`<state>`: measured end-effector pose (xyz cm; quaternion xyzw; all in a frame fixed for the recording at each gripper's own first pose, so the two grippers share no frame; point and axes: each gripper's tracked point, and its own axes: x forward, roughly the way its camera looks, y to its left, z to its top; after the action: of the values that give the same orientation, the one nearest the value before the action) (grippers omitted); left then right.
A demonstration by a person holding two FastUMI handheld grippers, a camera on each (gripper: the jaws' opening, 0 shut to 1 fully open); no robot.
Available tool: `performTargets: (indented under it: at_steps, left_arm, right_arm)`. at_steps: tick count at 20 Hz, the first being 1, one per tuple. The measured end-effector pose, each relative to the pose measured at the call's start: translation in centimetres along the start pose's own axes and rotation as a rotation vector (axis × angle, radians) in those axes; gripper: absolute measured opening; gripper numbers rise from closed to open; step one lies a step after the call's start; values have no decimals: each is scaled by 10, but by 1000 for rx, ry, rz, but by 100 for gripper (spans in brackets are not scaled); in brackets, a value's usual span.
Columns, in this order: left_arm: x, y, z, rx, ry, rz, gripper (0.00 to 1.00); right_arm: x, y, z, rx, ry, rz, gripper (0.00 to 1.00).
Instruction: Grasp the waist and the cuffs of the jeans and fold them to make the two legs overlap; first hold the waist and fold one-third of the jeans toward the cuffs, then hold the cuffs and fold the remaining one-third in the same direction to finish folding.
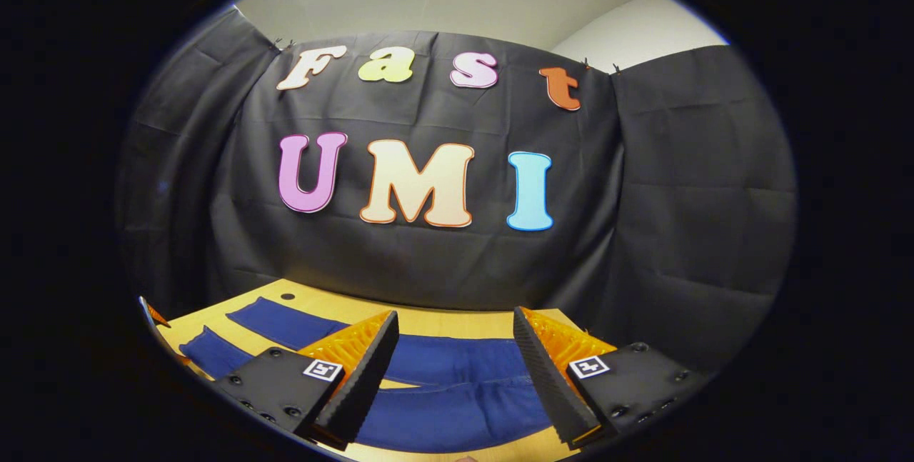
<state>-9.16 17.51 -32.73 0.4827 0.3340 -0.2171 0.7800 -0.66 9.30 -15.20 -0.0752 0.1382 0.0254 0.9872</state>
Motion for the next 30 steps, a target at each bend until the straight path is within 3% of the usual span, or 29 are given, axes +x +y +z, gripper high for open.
performTargets:
  at_steps: [5, 6, 8, 17, 19, 22, 23, 25, 28, 30]
  left_arm:
    - [19, -29, -5, 62, 20, -125, 95]
    - [22, -33, -4, 83, 23, -144, 100]
    - [30, -33, 0, 132, 8, -159, 88]
    - [66, -13, 21, 277, -48, -181, 87]
    - [75, -17, 21, 300, -51, -234, 86]
    - [84, -27, 18, 276, -21, -329, 51]
    - [80, -30, 19, 260, -17, -352, 50]
    - [80, -33, 16, 229, -4, -344, 12]
    - [81, -32, 17, 189, -1, -285, 2]
    - [77, -34, 18, 170, -7, -284, 0]
  right_arm:
    - [-3, -13, -13, 18, 35, -38, 99]
    - [-4, -17, -15, 17, 38, -48, 99]
    - [-5, -24, -18, 15, 42, -70, 99]
    - [-10, -29, -34, 35, 65, -111, 100]
    - [-10, -26, -38, 43, 70, -112, 100]
    - [-13, -26, -43, 54, 77, -116, 99]
    - [-13, -26, -43, 57, 78, -117, 99]
    - [-14, -30, -43, 53, 76, -125, 100]
    - [-17, -45, -44, 21, 83, -141, 99]
    - [-19, -62, -46, -36, 89, -143, 99]
